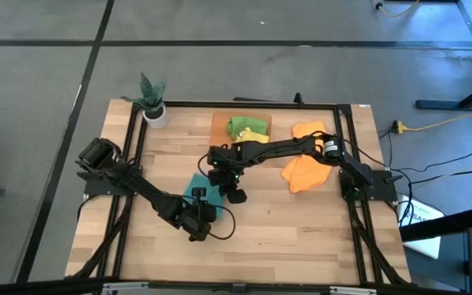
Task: Roll microfiber towels into tight, uniform cylinder then place into a basket
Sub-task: Roll the blue microfiber cloth
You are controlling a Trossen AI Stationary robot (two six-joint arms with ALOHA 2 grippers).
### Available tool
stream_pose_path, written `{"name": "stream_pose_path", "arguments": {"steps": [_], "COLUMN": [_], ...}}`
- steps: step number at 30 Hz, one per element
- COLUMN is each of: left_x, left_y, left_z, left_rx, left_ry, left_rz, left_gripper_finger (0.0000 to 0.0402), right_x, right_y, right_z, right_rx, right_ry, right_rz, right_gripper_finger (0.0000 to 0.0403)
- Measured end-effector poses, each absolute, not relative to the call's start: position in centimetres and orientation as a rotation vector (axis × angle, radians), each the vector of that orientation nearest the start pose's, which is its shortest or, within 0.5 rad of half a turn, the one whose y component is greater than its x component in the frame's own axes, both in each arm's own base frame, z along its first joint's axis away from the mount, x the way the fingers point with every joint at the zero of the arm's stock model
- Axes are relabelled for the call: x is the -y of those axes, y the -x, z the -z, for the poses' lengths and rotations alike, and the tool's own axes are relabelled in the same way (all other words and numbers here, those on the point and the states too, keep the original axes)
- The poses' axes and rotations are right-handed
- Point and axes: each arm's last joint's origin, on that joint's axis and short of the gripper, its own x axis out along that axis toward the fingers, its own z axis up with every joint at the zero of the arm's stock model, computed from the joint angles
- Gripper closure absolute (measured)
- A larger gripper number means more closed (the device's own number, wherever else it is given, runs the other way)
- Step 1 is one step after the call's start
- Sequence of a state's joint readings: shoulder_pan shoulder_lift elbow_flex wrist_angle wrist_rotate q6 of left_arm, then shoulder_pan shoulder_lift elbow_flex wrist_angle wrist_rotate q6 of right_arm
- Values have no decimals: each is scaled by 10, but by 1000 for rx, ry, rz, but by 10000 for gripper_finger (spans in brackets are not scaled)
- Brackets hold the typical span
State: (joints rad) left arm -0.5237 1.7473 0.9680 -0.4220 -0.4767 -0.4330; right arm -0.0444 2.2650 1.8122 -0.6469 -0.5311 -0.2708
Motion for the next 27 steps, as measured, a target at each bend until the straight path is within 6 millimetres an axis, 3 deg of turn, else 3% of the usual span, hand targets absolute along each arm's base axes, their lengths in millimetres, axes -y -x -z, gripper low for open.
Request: {"name": "stream_pose_path", "arguments": {"steps": [12,22,27], "left_x": [158,162,163], "left_y": [-255,-241,-239], "left_z": [-164,-183,-185], "left_rx": [-1071,-1046,-1039], "left_ry": [-188,-162,-168], "left_rz": [-163,-142,-131], "left_gripper_finger": [315,315,315], "right_x": [9,1,-6], "right_y": [-465,-447,-444], "right_z": [-165,-162,-159], "right_rx": [-1132,-1337,-1346], "right_ry": [-143,-338,-476], "right_rz": [-567,-573,-699], "right_gripper_finger": [396,396,396]}}
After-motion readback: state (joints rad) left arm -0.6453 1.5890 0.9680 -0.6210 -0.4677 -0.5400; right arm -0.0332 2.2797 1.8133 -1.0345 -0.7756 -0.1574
